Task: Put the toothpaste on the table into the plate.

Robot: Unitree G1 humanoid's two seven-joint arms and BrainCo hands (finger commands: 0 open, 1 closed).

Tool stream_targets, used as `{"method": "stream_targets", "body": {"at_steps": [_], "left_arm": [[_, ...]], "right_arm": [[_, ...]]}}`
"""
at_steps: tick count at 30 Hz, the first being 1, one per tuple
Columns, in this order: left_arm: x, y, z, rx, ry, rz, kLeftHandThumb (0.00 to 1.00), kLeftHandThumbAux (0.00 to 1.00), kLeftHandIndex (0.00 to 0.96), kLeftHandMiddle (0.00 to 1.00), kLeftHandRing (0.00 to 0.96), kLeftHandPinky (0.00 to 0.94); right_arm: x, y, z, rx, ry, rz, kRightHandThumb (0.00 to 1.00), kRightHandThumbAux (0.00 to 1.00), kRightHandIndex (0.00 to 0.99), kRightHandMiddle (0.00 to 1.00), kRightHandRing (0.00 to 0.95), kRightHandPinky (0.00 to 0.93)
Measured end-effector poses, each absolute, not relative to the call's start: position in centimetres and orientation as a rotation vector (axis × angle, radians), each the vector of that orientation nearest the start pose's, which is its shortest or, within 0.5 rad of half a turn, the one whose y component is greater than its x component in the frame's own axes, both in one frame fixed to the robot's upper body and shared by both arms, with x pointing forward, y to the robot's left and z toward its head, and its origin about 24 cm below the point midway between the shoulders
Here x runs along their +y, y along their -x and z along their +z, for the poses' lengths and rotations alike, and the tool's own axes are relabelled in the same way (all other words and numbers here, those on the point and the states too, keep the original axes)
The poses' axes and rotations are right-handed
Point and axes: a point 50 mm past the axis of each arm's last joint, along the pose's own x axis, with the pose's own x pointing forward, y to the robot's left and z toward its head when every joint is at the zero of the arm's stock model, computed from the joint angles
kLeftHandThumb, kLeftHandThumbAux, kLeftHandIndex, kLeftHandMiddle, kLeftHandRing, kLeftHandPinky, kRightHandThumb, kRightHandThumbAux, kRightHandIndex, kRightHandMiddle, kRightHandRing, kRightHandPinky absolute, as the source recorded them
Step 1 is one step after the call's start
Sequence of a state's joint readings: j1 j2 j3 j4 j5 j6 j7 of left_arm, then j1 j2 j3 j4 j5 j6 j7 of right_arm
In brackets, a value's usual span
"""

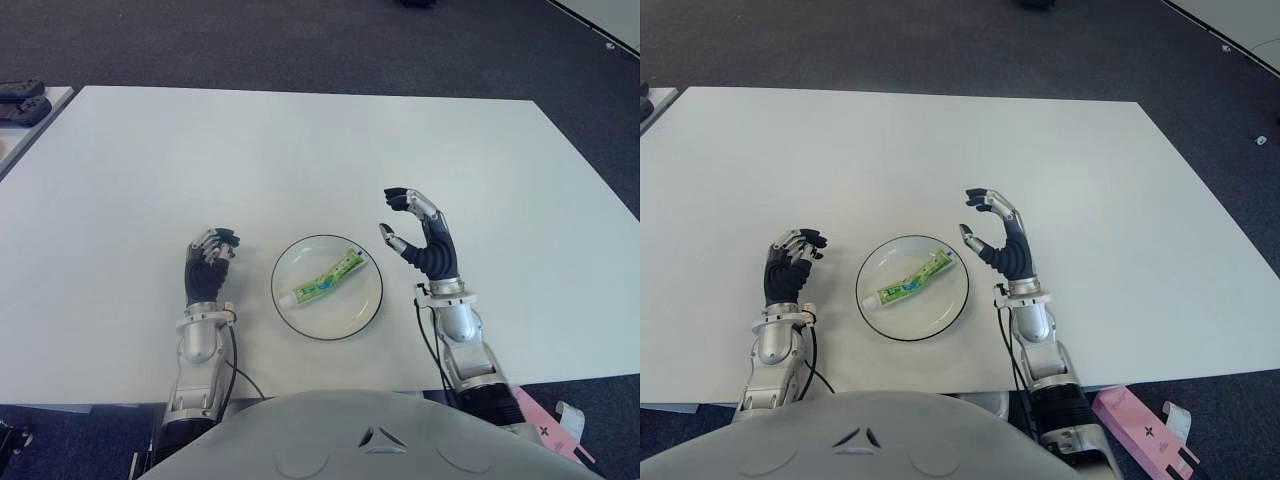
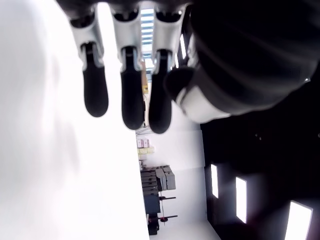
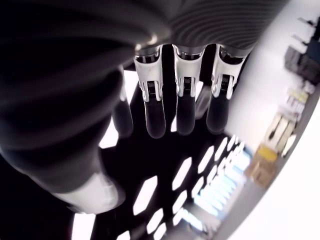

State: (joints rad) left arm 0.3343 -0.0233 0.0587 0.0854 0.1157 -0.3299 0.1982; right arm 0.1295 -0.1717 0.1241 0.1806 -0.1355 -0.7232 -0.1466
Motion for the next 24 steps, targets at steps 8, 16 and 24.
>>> {"method": "stream_targets", "body": {"at_steps": [8, 16, 24], "left_arm": [[18.4, -17.0, -1.4, 0.077, -0.12, 0.31, 0.715, 0.724, 0.427, 0.473, 0.457, 0.461], [18.4, -17.0, -1.4, 0.075, -0.115, 0.309, 0.715, 0.723, 0.427, 0.476, 0.459, 0.464], [18.3, -17.1, -1.3, 0.071, -0.099, 0.298, 0.718, 0.723, 0.428, 0.476, 0.454, 0.455]], "right_arm": [[-17.0, -20.4, 1.4, -0.322, 0.082, -0.096, 0.689, 0.736, 0.414, 0.368, 0.332, 0.337], [-18.6, -19.8, -0.4, -0.192, 0.071, -0.291, 0.691, 0.736, 0.422, 0.391, 0.331, 0.297], [-18.9, -20.0, -1.2, -0.124, 0.075, -0.384, 0.698, 0.735, 0.428, 0.439, 0.387, 0.37]]}}
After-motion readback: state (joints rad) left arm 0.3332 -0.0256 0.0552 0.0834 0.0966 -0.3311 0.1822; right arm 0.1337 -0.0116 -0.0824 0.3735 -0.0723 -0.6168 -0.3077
